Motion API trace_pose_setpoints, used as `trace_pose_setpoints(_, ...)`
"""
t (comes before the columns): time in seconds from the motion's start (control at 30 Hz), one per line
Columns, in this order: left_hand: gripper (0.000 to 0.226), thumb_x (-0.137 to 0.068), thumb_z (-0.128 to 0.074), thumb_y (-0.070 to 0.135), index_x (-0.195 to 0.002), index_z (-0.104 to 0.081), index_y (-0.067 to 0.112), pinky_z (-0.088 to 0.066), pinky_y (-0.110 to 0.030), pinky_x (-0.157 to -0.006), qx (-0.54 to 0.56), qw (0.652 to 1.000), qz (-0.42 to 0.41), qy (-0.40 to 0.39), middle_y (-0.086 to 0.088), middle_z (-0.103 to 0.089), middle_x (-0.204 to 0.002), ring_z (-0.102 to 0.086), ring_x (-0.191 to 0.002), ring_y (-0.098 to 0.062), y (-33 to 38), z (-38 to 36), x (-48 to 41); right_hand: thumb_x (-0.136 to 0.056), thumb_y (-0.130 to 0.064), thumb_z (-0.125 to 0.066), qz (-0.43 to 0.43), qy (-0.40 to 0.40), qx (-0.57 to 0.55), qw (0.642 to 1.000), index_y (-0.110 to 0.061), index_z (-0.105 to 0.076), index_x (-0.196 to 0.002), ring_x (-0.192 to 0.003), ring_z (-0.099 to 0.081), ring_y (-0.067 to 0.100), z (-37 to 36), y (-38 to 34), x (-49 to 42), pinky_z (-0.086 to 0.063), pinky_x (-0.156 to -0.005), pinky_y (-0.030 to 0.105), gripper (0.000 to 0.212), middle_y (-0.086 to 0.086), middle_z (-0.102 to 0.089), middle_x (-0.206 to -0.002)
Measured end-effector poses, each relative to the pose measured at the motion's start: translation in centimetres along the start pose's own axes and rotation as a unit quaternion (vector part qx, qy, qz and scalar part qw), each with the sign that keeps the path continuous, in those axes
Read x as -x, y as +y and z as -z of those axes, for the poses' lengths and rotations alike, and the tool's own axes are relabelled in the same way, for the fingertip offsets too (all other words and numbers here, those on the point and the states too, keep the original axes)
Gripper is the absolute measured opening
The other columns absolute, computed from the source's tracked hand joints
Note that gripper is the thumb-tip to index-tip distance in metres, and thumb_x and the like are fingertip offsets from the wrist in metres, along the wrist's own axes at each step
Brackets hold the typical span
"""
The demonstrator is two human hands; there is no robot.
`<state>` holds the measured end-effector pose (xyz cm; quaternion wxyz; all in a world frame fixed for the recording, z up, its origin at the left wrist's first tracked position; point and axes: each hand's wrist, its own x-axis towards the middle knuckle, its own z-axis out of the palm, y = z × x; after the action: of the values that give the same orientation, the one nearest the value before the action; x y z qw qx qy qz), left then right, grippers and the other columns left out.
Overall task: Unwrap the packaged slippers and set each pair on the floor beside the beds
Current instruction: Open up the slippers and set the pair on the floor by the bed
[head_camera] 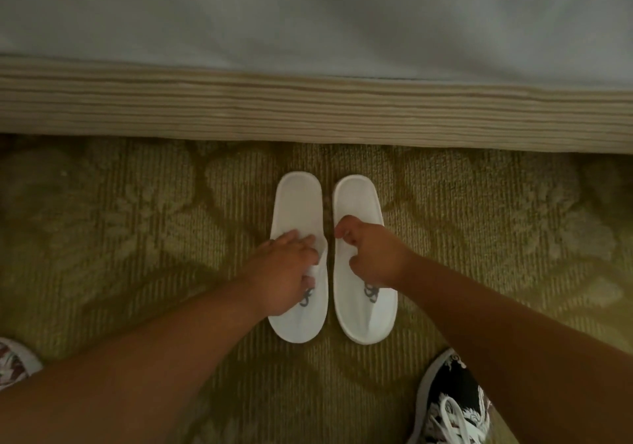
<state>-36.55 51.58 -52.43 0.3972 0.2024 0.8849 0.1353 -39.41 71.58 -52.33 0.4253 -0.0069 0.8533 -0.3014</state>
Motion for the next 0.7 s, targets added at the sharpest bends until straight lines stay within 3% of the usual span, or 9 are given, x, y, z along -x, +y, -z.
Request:
trace_pose_setpoints(0.27,0.048,-0.100,-0.049,0.039,-0.146,-0.042,0.026,-0.005,-0.041,-0.124,-0.009,0.997,-0.067,-0.044,0.007,-0.013,-0.166,-0.004,-0.154,-0.020,-0.5,1.2,-0.8,-0.079,0.007,-0.057,0.009,0.017,-0.087,0.996,-0.023,-0.054,-0.120,-0.092,-0.061,0.023,-0.4,0.3,-0.2,-0.057,-0.073,0.035,0.051,0.001,-0.058,-0.115)
trace_pose_setpoints(0.43,0.048,-0.100,-0.049,0.041,-0.145,-0.044,0.028,-0.003,-0.038,-0.123,-0.003,0.998,-0.064,-0.007,0.011,-0.023,-0.163,-0.006,-0.153,-0.019,0.0,0.5,-0.4,-0.078,0.004,-0.060,0.005,0.008,-0.077,0.997,-0.026,-0.056,-0.114,-0.082,-0.054,0.008,-0.4,0.9,-1.0,-0.044,-0.057,0.008,0.047,-0.004,-0.057,-0.106)
trace_pose_setpoints(0.57,0.049,-0.098,-0.052,0.042,-0.144,-0.045,0.027,-0.003,-0.038,-0.123,0.009,0.998,-0.066,0.008,0.008,-0.025,-0.163,-0.006,-0.153,-0.020,-0.1,-0.1,-0.1,-0.078,0.003,-0.065,0.004,-0.022,-0.066,0.998,-0.020,-0.057,-0.119,-0.083,-0.054,0.012,-0.2,1.2,-1.5,-0.044,-0.060,0.010,0.048,0.001,-0.058,-0.106)
trace_pose_setpoints(0.63,0.054,-0.092,-0.059,0.046,-0.141,-0.046,0.027,-0.006,-0.038,-0.123,0.035,0.997,-0.060,0.036,0.005,-0.024,-0.162,-0.009,-0.153,-0.019,-0.3,0.0,0.4,-0.080,-0.009,-0.071,-0.006,-0.047,-0.031,0.998,-0.024,-0.056,-0.121,-0.084,-0.056,0.009,0.4,0.7,-1.9,-0.042,-0.059,0.004,0.045,-0.004,-0.057,-0.102)
trace_pose_setpoints(0.7,0.057,-0.086,-0.064,0.050,-0.135,-0.050,0.026,-0.023,-0.037,-0.119,0.063,0.989,-0.055,0.118,0.003,-0.037,-0.153,-0.027,-0.145,-0.019,-0.2,0.5,1.4,-0.082,-0.032,-0.073,-0.015,-0.040,0.067,0.997,-0.032,-0.057,-0.125,-0.103,-0.060,0.013,2.0,-0.4,-2.6,-0.047,-0.078,0.013,0.046,-0.006,-0.060,-0.114)
